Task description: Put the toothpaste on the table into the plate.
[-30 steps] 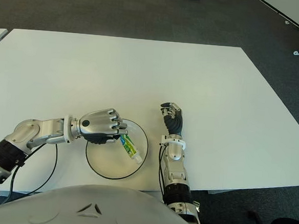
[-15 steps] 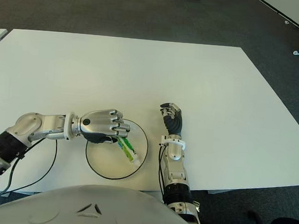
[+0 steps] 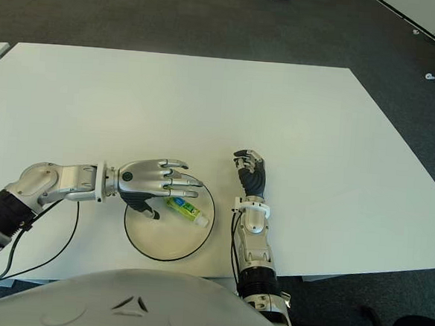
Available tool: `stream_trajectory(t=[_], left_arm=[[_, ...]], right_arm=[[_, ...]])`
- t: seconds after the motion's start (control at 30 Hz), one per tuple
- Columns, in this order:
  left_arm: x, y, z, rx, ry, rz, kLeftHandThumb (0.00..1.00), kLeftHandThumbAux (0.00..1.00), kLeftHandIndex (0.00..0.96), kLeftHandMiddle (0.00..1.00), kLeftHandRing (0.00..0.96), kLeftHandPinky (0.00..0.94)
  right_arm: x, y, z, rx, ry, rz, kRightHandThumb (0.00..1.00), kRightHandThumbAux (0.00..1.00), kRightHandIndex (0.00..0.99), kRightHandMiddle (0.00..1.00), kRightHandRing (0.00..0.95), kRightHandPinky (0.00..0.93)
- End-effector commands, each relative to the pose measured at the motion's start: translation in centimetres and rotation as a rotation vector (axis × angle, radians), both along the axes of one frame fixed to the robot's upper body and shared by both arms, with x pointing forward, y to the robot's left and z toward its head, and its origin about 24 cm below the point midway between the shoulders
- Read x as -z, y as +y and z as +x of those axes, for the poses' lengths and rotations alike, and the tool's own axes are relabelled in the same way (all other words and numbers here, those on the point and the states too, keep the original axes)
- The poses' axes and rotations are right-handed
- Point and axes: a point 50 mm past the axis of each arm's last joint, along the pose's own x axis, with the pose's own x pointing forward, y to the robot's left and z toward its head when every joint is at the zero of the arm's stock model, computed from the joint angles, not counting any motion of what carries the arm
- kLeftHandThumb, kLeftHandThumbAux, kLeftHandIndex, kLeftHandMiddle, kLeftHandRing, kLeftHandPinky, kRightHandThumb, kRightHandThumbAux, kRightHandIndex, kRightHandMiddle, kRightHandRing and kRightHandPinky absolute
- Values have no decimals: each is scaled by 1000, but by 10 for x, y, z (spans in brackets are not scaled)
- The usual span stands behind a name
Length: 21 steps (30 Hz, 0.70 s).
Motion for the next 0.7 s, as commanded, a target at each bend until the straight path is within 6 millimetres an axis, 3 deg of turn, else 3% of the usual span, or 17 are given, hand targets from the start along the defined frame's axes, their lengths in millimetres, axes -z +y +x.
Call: stream_trajectory(t=[0.03, 0.5, 0.7], left_arm=[[0, 1, 0, -12, 2, -1, 123, 370, 0, 0, 0, 0], [-5, 1, 5, -16, 7, -28, 146, 342, 0, 0, 0, 0], [-10, 10, 14, -101, 54, -113, 137, 331, 0, 0, 0, 0]], right_arm=[[1, 1, 1, -4, 1, 3, 705, 732, 419, 433, 433, 447], [0, 1, 1, -9, -2, 3, 706, 732, 419, 436, 436, 450], [0, 1, 1, -4, 0, 0, 705, 732, 419, 436, 434, 449]])
